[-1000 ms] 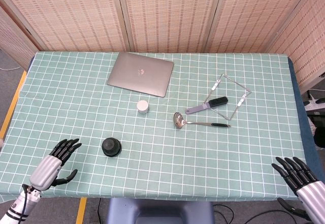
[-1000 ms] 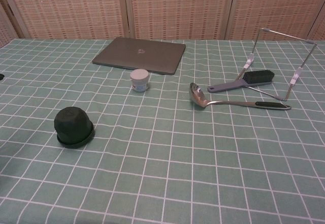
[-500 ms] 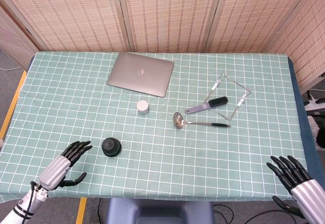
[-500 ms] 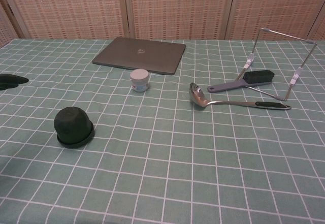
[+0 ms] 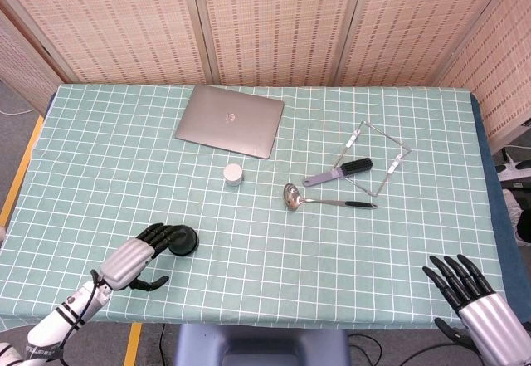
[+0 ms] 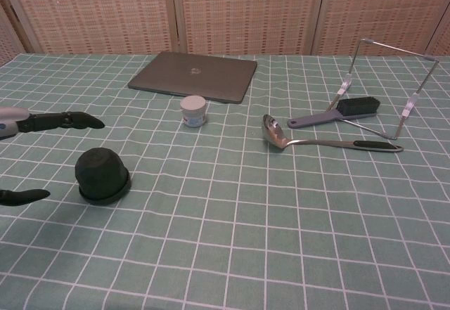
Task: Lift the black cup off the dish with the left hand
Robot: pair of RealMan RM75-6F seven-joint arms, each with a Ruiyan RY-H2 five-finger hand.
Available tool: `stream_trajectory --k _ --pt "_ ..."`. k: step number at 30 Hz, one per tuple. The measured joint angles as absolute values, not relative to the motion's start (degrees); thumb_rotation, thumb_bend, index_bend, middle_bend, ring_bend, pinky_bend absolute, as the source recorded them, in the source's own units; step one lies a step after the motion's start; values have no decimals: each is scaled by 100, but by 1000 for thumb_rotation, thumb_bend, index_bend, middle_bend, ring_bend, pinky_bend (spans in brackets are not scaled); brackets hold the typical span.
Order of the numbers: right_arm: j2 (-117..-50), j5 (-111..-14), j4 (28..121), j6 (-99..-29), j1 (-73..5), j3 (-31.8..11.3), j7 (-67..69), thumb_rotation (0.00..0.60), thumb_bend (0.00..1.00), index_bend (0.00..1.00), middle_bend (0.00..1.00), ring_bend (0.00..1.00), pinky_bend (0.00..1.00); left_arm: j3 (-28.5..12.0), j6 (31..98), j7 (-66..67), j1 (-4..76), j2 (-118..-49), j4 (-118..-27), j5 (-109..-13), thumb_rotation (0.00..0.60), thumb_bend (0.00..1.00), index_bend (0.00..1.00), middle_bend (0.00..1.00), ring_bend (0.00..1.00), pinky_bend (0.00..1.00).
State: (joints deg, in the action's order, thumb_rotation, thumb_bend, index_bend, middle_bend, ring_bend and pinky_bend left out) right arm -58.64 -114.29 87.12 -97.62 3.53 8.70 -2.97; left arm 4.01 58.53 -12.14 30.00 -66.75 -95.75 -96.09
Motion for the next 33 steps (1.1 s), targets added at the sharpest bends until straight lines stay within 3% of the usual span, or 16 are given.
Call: stream_trajectory --k 10,20,33 --pt "-5889 -11203 8766 -9529 256 808 -315 600 175 0 0 0 0 -152 4268 651 3890 -6903 -9619 -7599 600 327 0 0 0 73" --pt "-5894 -11020 8820 -9310 159 780 -301 600 175 0 0 0 0 -210 3872 1715 4384 -7093 -9550 -6593 600 312 0 0 0 140" --pt "-5839 -10977 8873 -9204 111 828 -246 600 175 0 0 0 0 156 3580 2728 5100 -7102 -9753 -5415 600 304 0 0 0 195"
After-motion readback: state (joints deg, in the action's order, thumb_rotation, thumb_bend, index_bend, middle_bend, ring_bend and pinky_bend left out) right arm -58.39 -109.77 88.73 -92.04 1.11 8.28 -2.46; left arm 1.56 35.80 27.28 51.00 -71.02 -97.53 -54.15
